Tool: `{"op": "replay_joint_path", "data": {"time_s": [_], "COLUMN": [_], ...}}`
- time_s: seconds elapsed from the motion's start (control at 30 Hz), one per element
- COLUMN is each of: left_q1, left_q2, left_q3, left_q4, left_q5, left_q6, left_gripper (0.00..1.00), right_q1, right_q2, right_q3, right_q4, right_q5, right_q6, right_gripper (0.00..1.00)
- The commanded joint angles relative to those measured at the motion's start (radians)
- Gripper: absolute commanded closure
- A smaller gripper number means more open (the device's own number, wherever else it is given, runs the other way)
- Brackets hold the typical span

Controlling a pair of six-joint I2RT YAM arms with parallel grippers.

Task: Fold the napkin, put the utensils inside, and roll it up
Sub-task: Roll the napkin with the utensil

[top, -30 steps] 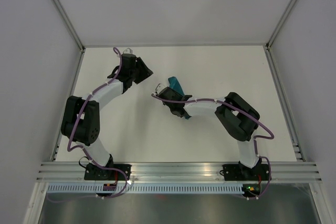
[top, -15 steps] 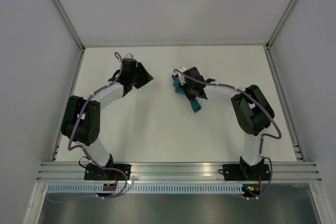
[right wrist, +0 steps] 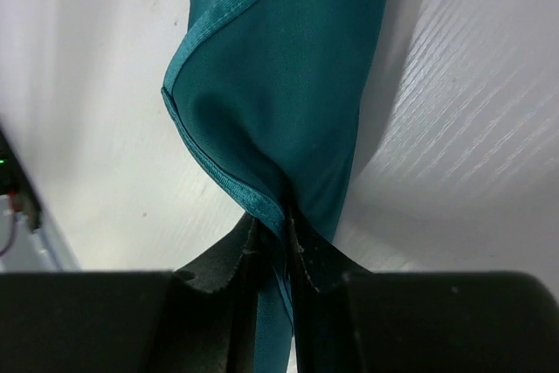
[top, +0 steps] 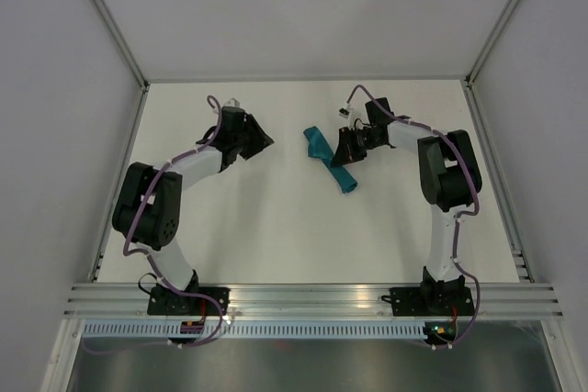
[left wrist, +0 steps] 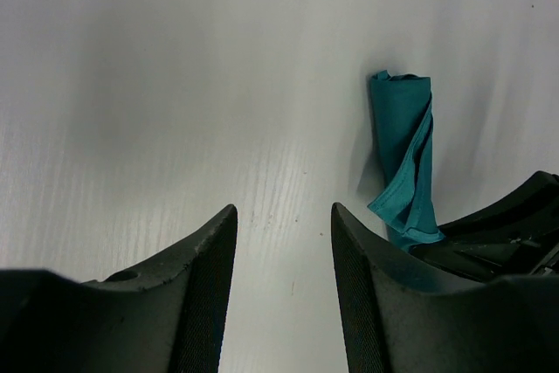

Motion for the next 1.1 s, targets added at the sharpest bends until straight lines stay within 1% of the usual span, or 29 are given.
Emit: {"op": "replay_joint_path", "data": {"time_s": [0.0,0.1,0.17,0.37,0.53,0.57,0.63,0.73,0.8,0.83,0.87,0.97,1.07], "left_q1": [-0.015,-0.028,-0.037,-0.093,-0.156,-0.167,-0.193,-0.219,-0.227,-0.229,-0.23,-0.235,-0.25], "left_q2": [0.019,0.024,0.031,0.082,0.131,0.14,0.163,0.186,0.194,0.198,0.202,0.22,0.255], "left_q3": [-0.004,-0.007,-0.007,0.016,0.059,0.069,0.1,0.132,0.145,0.148,0.151,0.169,0.209], "left_q4": [0.041,0.044,0.045,0.054,0.062,0.062,0.059,0.053,0.053,0.053,0.053,0.05,0.03], "left_q5": [0.02,0.012,0.007,-0.02,-0.057,-0.059,-0.091,-0.112,-0.121,-0.121,-0.121,-0.118,-0.124], "left_q6": [-0.046,-0.049,-0.049,-0.075,-0.123,-0.133,-0.138,-0.15,-0.157,-0.158,-0.161,-0.16,-0.155], "left_gripper": [0.48,0.48,0.48,0.48,0.48,0.48,0.48,0.48,0.48,0.48,0.48,0.48,0.48], "right_q1": [-0.026,-0.059,-0.091,-0.152,-0.177,-0.181,-0.181,-0.183,-0.183,-0.183,-0.183,-0.181,-0.183], "right_q2": [0.064,0.098,0.136,0.204,0.204,0.21,0.208,0.181,0.15,0.14,0.127,0.078,0.028], "right_q3": [0.031,0.041,0.045,0.093,0.081,0.091,0.096,0.085,0.067,0.061,0.045,0.027,0.012], "right_q4": [-0.077,-0.075,-0.068,-0.114,-0.098,-0.112,-0.158,-0.172,-0.168,-0.168,-0.163,-0.148,-0.126], "right_q5": [-0.221,-0.3,-0.362,-0.42,-0.423,-0.411,-0.373,-0.309,-0.278,-0.247,-0.238,-0.189,-0.125], "right_q6": [0.064,0.093,0.122,0.147,0.155,0.141,0.095,0.072,0.06,0.054,0.05,0.06,0.083], "right_gripper": [0.77,0.76,0.76,0.76,0.76,0.78,0.78,0.72,0.61,0.59,0.49,0.41,0.4]}}
